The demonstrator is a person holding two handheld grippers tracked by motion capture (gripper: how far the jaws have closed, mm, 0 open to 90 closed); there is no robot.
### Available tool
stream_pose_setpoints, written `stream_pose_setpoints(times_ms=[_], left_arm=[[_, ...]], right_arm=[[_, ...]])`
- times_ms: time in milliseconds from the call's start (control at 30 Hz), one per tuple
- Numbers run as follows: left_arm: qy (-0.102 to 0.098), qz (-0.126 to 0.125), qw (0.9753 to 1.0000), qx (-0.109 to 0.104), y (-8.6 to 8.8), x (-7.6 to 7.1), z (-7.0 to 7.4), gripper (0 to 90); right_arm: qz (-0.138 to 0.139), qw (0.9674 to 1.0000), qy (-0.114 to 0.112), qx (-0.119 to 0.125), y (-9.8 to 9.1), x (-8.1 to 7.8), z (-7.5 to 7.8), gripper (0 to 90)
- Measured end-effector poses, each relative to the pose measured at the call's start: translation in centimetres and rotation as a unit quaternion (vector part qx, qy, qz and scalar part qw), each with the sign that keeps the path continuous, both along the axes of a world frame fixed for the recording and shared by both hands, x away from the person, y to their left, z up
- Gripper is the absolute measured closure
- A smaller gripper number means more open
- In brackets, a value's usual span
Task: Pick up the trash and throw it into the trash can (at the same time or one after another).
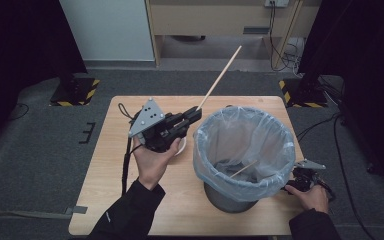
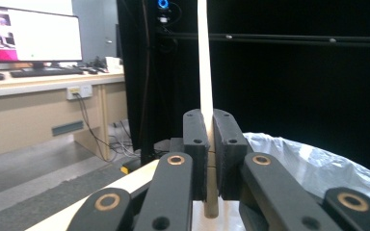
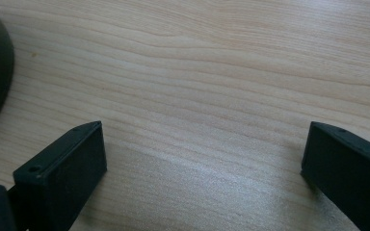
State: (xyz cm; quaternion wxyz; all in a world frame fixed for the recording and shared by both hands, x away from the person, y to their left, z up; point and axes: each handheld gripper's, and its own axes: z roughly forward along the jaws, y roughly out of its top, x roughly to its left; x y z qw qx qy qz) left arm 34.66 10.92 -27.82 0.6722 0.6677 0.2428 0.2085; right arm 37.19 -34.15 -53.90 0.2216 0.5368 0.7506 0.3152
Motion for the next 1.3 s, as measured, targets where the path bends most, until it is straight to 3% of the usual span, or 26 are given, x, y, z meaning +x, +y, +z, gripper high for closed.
stream_pose_setpoints(times_ms=[233, 633, 667, 733, 833, 933, 1033, 1133, 1167, 1200, 1300], left_arm=[[0.003, -0.035, 0.9993, 0.016, -2.5, -0.5, -0.5, 85.1], [0.024, -0.074, 0.9958, 0.048, -4.7, -0.5, -1.8, 84.7], [0.025, -0.075, 0.9958, 0.046, -4.7, -0.4, -1.9, 83.4], [0.022, -0.076, 0.9960, 0.040, -4.5, -0.3, -1.8, 72.1], [0.011, -0.060, 0.9977, 0.029, -3.5, -0.2, -1.4, 61.7], [0.008, -0.046, 0.9986, 0.025, -2.6, -0.1, -1.1, 58.6], [0.007, -0.012, 0.9998, 0.015, -0.1, 0.5, -0.7, 55.8], [0.008, 0.004, 0.9998, 0.015, 1.0, 0.8, -0.7, 53.2], [0.010, 0.026, 0.9994, 0.021, 2.2, 1.3, -0.9, 52.1], [0.010, 0.026, 0.9994, 0.021, 2.2, 1.3, -0.9, 51.1], [0.019, 0.058, 0.9978, 0.028, 3.8, 2.3, -1.4, 49.2]], right_arm=[[0.000, 1.0000, 0.001, 0.000, 0.0, 0.0, 0.0, 2.0], [0.000, 1.0000, 0.001, 0.000, 0.0, 0.0, 0.0, 2.0], [0.000, 1.0000, 0.000, 0.000, 0.0, 0.0, 0.0, 2.0], [0.000, 1.0000, 0.000, 0.000, 0.0, 0.0, 0.0, 2.0], [0.000, 1.0000, 0.000, 0.000, 0.0, 0.0, 0.0, 2.0], [0.000, 1.0000, 0.000, 0.000, 0.0, 0.0, 0.0, 2.0], [0.000, 1.0000, 0.001, 0.000, 0.0, 0.0, 0.0, 2.0], [0.000, 1.0000, 0.001, 0.000, 0.0, 0.0, 0.0, 2.0], [-0.001, 1.0000, 0.002, 0.001, 0.0, 0.0, 0.0, 2.0], [-0.001, 1.0000, 0.002, 0.001, 0.0, 0.0, 0.0, 2.0], [0.000, 1.0000, 0.000, 0.000, 0.0, 0.0, 0.0, 2.0]])
